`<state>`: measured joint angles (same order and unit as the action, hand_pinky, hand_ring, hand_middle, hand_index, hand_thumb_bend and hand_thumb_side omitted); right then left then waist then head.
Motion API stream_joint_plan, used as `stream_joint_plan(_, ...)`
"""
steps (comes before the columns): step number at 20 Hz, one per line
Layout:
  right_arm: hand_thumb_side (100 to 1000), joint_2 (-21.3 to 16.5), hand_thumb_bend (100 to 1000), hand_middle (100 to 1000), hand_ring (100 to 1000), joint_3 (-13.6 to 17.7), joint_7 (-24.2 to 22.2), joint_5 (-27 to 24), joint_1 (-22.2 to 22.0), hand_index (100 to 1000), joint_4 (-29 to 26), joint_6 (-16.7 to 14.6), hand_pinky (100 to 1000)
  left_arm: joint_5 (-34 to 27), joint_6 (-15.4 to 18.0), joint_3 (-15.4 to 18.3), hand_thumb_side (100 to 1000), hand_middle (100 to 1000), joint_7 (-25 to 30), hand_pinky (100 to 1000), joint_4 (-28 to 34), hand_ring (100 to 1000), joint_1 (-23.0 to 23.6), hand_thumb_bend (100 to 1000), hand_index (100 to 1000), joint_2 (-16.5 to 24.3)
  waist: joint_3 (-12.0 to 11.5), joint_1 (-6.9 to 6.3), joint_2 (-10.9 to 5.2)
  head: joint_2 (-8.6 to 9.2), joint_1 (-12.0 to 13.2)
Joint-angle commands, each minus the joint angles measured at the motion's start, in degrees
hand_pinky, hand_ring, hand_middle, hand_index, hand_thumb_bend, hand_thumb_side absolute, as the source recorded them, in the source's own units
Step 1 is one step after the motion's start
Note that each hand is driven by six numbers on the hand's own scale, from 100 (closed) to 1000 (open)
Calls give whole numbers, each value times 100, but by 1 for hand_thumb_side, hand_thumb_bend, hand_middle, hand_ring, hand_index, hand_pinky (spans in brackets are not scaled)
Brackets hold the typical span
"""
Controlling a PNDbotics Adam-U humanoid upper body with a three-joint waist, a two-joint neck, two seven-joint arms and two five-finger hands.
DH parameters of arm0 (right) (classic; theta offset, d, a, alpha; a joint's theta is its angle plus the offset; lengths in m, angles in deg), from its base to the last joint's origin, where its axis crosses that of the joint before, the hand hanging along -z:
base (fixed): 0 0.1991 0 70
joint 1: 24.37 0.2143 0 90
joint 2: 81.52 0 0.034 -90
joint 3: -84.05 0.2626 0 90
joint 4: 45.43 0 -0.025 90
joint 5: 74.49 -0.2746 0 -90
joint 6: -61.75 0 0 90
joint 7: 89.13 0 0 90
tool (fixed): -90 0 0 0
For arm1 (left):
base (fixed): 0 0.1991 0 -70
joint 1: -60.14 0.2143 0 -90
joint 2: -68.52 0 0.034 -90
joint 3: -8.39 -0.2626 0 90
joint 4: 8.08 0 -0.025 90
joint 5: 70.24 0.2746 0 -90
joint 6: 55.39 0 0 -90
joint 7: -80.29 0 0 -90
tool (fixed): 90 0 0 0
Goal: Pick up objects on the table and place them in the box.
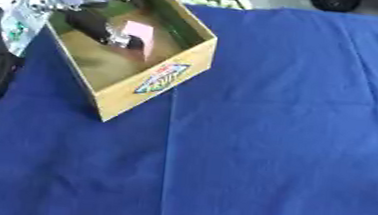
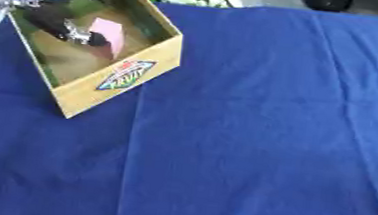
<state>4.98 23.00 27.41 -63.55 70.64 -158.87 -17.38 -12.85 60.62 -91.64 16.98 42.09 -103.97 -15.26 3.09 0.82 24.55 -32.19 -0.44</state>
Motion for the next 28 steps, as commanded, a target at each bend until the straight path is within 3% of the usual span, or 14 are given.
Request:
stream_joint_plan(1, 1000, -100, 100, 629, 762, 61, -4, -36, 10, 786, -116, 11, 527, 47, 101, 73, 885, 841, -101, 823, 21, 871, -116, 510, 923, 71, 10, 10, -142, -7, 4)
stream_joint_plan(4, 1000, -100, 100, 629, 762, 66, 0, -40, 8, 786, -116, 20, 527, -68, 130, 82, 810, 823, -147, 789, 23, 846, -109, 424, 914, 73, 15, 9, -158, -18, 16)
stream_joint_plan(5, 1000, -100, 100, 629, 762, 70, 3, -38, 2, 786, -116, 23, 528, -132, 115, 93, 747, 807, -169, 760, 46, 825, -101, 332, 906, 81, 9, 8, -171, -28, 14)
stream_joint_plan(6, 1000, -101, 100, 629, 762, 74, 7, -34, -7, 786, -116, 27, 528, -211, 94, 102, 735, 805, -187, 757, 83, 823, -92, 321, 905, 93, 0, 8, -187, -43, 12)
stream_joint_plan(7, 1000, -107, 100, 629, 762, 79, 12, -28, -17, 786, -116, 29, 528, -294, 75, 114, 630, 793, -213, 733, 143, 807, -84, 217, 896, 111, -16, 9, -210, -68, 10)
stream_joint_plan(9, 1000, -131, 100, 629, 763, 92, 30, -10, -43, 786, -116, 27, 529, -440, 36, 123, 547, 779, -292, 711, 353, 793, -50, 108, 887, 165, -71, 7, -270, -141, -8)
stream_joint_plan(10, 1000, -146, 100, 629, 763, 95, 38, 0, -53, 786, -116, 25, 529, -511, 51, 137, 523, 774, -353, 700, 480, 787, -7, 100, 883, 181, -101, 8, -302, -182, -23)
stream_joint_plan(11, 1000, -161, 100, 630, 763, 99, 47, 11, -63, 786, -116, 24, 530, -593, 70, 161, 414, 761, -429, 682, 621, 777, 41, 100, 872, 220, -140, 12, -337, -224, -50)
stream_joint_plan(14, 1000, -204, 100, 630, 763, 111, 71, 46, -96, 786, -116, 18, 531, -858, 189, 197, 305, 756, -688, 660, 1057, 770, 223, 100, 866, 429, -272, 25, -432, -346, -140)
stream_joint_plan(20, 1000, -242, 100, 632, 765, 112, 97, 96, -110, 787, -116, -5, 533, -1416, 352, 371, 254, 740, -1245, 642, 1963, 762, 973, 100, 829, 931, -560, 79, -592, -497, -338)
stream_joint_plan(28, 1000, -350, 100, 642, 769, 97, 162, 134, -68, 787, -116, -55, 541, -2127, 119, 907, 414, 731, -1956, 612, 3119, 745, 2108, 100, 848, 1316, -763, 148, -704, -515, -485)
